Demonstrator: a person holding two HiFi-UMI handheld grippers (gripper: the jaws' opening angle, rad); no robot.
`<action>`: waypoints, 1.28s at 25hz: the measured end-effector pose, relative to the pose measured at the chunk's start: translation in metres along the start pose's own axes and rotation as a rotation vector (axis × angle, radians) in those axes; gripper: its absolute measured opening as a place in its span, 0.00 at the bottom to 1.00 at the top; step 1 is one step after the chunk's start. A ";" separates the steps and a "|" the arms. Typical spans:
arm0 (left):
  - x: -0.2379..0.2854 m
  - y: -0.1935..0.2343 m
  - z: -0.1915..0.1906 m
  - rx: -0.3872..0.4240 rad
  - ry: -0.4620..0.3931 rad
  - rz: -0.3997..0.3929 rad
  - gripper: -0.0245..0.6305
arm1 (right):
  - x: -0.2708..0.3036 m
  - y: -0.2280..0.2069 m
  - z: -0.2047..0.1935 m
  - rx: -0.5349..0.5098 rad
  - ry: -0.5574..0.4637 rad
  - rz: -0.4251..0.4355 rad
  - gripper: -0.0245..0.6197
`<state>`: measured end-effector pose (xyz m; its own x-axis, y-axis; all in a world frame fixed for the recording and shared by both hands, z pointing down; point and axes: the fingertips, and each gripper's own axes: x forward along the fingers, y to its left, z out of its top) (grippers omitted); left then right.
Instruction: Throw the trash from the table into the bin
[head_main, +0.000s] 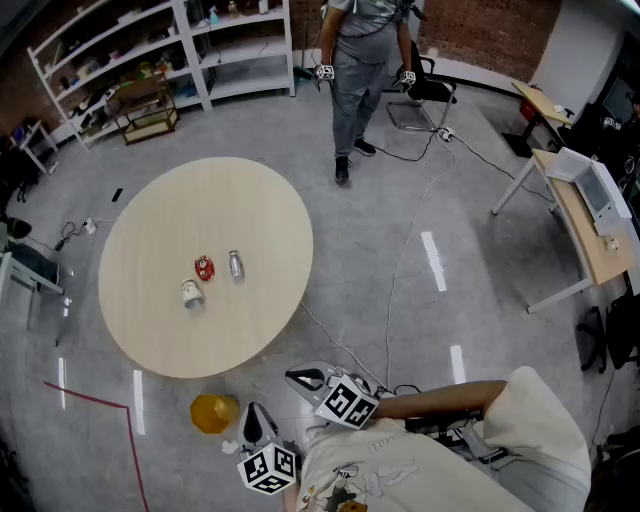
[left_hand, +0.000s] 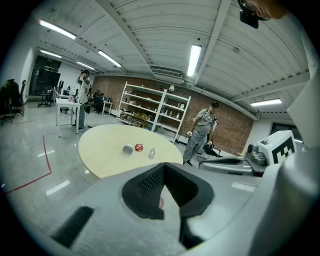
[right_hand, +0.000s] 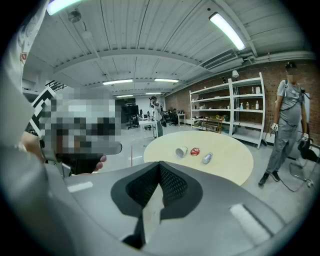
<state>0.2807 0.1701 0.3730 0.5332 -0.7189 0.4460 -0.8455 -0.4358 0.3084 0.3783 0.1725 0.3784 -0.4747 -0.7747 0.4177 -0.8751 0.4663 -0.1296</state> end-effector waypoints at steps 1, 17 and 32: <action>0.005 -0.003 0.002 0.007 -0.003 -0.013 0.04 | -0.001 -0.005 0.002 -0.002 -0.006 -0.012 0.05; 0.007 -0.011 -0.004 0.034 0.009 -0.081 0.04 | -0.013 -0.001 -0.002 0.011 -0.036 -0.053 0.05; -0.029 -0.038 -0.011 0.053 0.016 -0.112 0.04 | -0.051 0.016 -0.008 0.097 -0.036 -0.090 0.08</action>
<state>0.2973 0.2137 0.3573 0.6241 -0.6559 0.4247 -0.7809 -0.5412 0.3119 0.3890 0.2230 0.3618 -0.3954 -0.8273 0.3990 -0.9185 0.3522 -0.1799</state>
